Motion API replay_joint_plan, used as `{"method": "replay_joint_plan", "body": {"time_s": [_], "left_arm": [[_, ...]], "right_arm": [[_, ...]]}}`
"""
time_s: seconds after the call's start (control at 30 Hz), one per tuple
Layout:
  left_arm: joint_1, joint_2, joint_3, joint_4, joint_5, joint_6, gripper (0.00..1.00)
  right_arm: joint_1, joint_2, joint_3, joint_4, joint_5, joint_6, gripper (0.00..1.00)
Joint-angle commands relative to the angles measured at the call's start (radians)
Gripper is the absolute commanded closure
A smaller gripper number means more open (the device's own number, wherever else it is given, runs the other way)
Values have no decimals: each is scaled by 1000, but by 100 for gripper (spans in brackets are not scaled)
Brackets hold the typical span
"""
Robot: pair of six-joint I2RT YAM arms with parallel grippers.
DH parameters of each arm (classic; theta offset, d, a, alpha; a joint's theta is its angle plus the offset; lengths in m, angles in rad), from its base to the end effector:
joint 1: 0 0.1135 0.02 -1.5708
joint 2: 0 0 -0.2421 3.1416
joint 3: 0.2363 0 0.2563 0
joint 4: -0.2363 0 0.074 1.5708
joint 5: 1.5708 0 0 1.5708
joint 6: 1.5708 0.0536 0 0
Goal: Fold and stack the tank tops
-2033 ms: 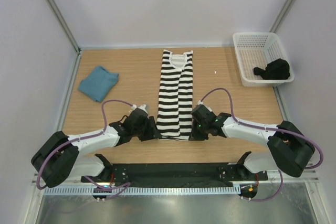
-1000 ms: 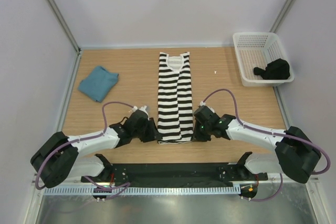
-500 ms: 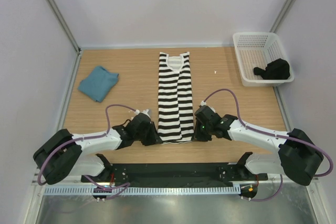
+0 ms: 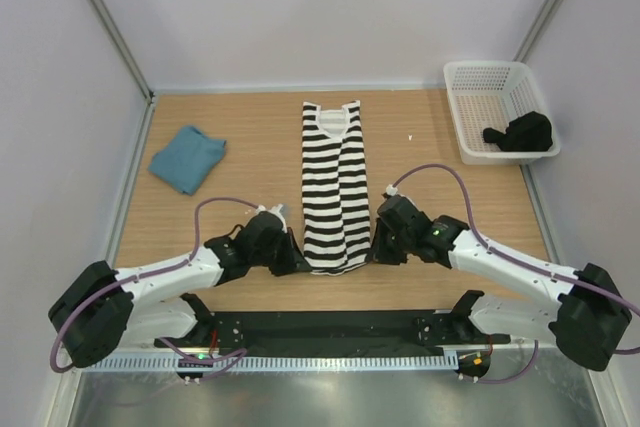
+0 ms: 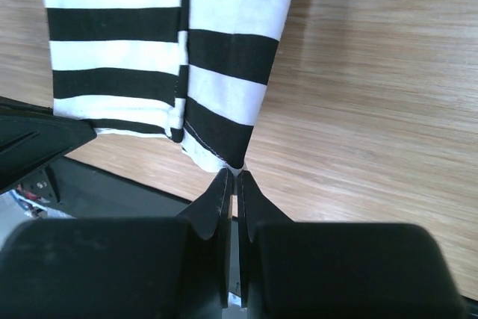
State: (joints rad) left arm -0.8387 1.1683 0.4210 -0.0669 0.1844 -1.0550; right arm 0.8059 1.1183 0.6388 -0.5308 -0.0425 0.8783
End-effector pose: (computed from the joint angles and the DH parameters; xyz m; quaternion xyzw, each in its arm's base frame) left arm 0.1502 -0.1819 0.1188 -0.0661 0.9236 -0.3485 0.1454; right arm 0.1581 0.1680 0.1615 0.0289 0.9604 0.2199 0.1689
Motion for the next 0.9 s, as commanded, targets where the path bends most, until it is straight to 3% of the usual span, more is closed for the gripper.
{"method": "replay_joint_plan", "body": {"time_s": [0.0,0.13,0.43,0.63,0.87], "left_arm": [[-10,-87,87,-89,41,-26,100],[-58,-179,62,-103,12,-91,100],[-204,-209,4,-105,-69,-203,100],[-191,-251,7,-134,-112,-235,100],[-99,-226,84,-178,-71,-197,100]], "right_arm": [[6,-74,76,-70,9,-30,99],[6,-116,64,-101,-25,-32,99],[12,-253,16,-182,-48,-27,99],[12,-250,84,-239,29,-73,99],[10,-149,208,-236,154,-145,99]]}}
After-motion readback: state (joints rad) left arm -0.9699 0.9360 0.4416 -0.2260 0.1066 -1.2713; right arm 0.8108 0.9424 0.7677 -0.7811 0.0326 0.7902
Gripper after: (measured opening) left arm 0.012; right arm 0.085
